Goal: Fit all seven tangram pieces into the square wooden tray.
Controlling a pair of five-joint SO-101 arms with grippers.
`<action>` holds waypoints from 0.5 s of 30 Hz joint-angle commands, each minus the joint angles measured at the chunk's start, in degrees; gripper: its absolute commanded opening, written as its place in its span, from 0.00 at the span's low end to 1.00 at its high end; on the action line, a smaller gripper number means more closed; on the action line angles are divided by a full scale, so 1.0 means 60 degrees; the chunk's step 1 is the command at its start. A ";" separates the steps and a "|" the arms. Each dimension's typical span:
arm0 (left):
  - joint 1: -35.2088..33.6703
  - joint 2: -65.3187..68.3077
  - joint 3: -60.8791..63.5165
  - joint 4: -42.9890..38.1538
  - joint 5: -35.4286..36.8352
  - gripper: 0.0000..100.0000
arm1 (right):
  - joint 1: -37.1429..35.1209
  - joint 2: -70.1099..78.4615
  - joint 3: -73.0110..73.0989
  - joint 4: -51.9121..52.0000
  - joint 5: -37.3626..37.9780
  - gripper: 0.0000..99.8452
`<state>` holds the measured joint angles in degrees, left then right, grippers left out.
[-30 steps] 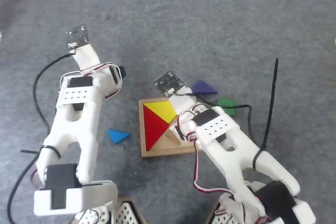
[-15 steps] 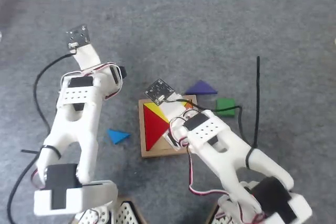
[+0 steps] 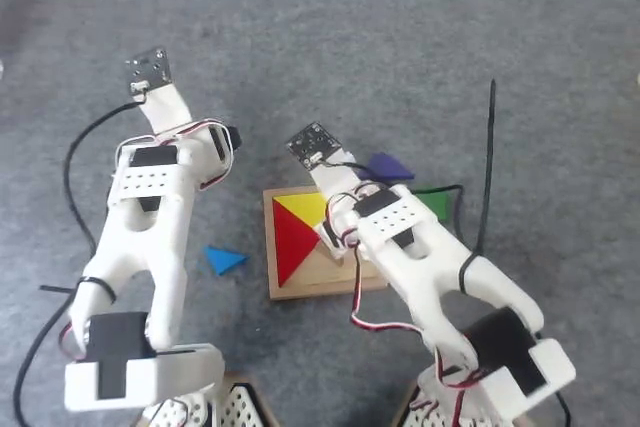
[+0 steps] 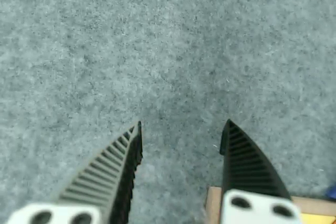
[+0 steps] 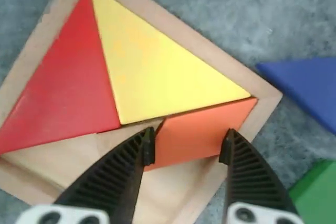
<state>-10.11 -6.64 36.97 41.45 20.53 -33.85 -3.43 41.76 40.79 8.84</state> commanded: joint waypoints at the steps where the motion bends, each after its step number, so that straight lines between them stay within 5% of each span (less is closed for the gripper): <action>1: -0.0029 -0.0454 -0.0256 0.0044 -0.0103 0.24 | 0.0227 -0.0007 -0.0366 -0.0110 0.0117 0.21; 15: -0.0029 -0.0454 -0.0227 0.0029 -0.0103 0.24 | 0.0403 -0.2015 -0.0308 0.0740 0.0044 0.21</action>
<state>-10.11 -6.64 36.97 41.45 20.53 -32.97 -11.87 41.76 43.87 8.75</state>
